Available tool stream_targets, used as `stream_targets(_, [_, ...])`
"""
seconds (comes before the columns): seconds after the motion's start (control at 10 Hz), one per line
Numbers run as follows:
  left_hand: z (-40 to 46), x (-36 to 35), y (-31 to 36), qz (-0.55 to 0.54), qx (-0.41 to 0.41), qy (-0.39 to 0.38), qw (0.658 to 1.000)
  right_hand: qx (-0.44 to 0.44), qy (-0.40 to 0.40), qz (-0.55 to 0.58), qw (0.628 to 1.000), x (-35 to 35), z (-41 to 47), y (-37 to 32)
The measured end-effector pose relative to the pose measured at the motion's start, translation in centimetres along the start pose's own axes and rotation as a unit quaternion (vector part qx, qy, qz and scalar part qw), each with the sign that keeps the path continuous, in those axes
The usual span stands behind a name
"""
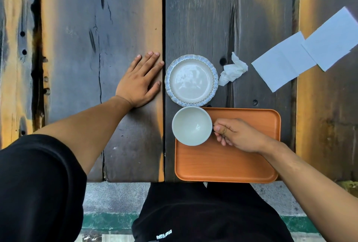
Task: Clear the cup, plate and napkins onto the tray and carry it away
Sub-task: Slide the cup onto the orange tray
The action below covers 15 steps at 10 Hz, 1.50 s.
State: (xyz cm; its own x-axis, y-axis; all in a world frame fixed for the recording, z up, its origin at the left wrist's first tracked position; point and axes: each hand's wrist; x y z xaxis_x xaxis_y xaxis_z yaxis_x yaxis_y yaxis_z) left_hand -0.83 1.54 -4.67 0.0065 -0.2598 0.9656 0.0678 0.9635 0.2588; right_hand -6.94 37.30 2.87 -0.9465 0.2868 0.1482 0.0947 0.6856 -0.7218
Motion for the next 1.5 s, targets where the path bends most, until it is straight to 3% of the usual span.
stream_targets(0.7, [0.0, 0.1, 0.0, 0.001, -0.002, -0.008, 1.0, -0.028, 0.006, 0.001, 1.0, 0.4, 0.0, -0.5])
stream_targets(0.9, [0.0, 0.1, -0.1, 0.002, -0.004, -0.005, 1.0, -0.038, 0.122, 0.021, 0.992, 2.7, 1.0, -1.7])
stream_targets(1.0, [0.0, 0.1, -0.1, 0.002, -0.003, -0.004, 1.0, -0.078, 0.25, 0.117, 0.958, 3.4, 2.7, -2.7])
stream_targets(1.2, [0.0, 0.1, -0.1, 0.0, -0.002, -0.005, 1.0, -0.112, 0.275, 0.203, 0.933, 3.2, 4.7, -4.3])
stream_targets(1.5, [0.0, 0.1, -0.1, -0.002, -0.004, -0.006, 1.0, -0.143, 0.309, 0.227, 0.912, 2.0, 6.1, -5.1])
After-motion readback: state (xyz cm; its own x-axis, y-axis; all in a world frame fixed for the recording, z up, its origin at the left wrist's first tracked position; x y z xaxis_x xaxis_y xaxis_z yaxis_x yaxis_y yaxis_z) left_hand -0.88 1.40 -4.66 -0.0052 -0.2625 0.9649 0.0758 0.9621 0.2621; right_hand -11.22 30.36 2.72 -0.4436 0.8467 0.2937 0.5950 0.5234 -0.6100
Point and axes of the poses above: each hand's wrist, its own z-axis towards the middle knuckle, its own x-axis out of the back of the hand, y = z × x, and after that the axes turned 1 degree about -z, right-handed
